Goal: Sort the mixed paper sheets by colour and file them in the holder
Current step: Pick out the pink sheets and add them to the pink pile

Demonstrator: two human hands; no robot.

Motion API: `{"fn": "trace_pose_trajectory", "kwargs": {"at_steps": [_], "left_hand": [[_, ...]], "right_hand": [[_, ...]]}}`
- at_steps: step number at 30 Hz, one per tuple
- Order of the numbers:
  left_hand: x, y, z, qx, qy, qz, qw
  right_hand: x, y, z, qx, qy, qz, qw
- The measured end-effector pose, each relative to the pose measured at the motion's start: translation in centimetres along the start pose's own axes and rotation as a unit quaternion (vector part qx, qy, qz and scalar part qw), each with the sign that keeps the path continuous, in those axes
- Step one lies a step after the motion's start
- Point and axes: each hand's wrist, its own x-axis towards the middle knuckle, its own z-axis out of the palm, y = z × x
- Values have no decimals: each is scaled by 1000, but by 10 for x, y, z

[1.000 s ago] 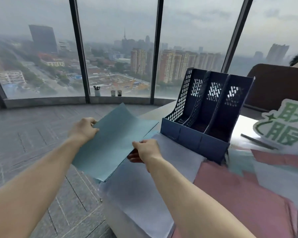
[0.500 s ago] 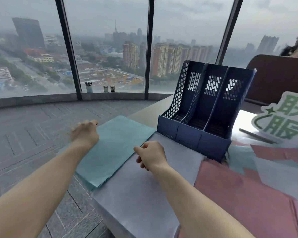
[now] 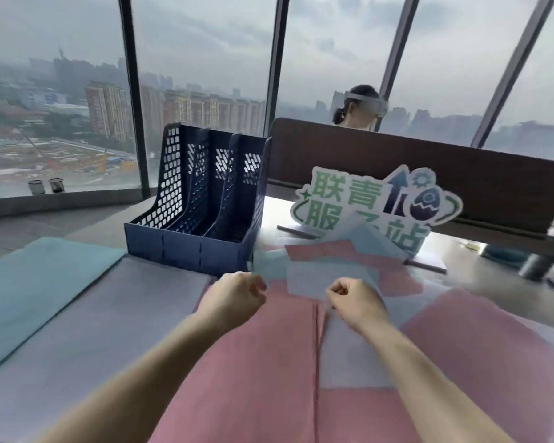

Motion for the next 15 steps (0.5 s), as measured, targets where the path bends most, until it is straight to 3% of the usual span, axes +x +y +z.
{"fn": "trace_pose_trajectory", "kwargs": {"at_steps": [5, 10, 15], "left_hand": [[15, 78, 61, -29, -69, 34, 997], [14, 128, 103, -78, -121, 31, 989], [15, 150, 122, -113, -134, 7, 984]], "right_hand": [[-6, 89, -61, -204, -33, 82, 975], [-16, 122, -87, -240, -176, 122, 947], [-14, 136, -77, -307, -152, 84, 936]]}}
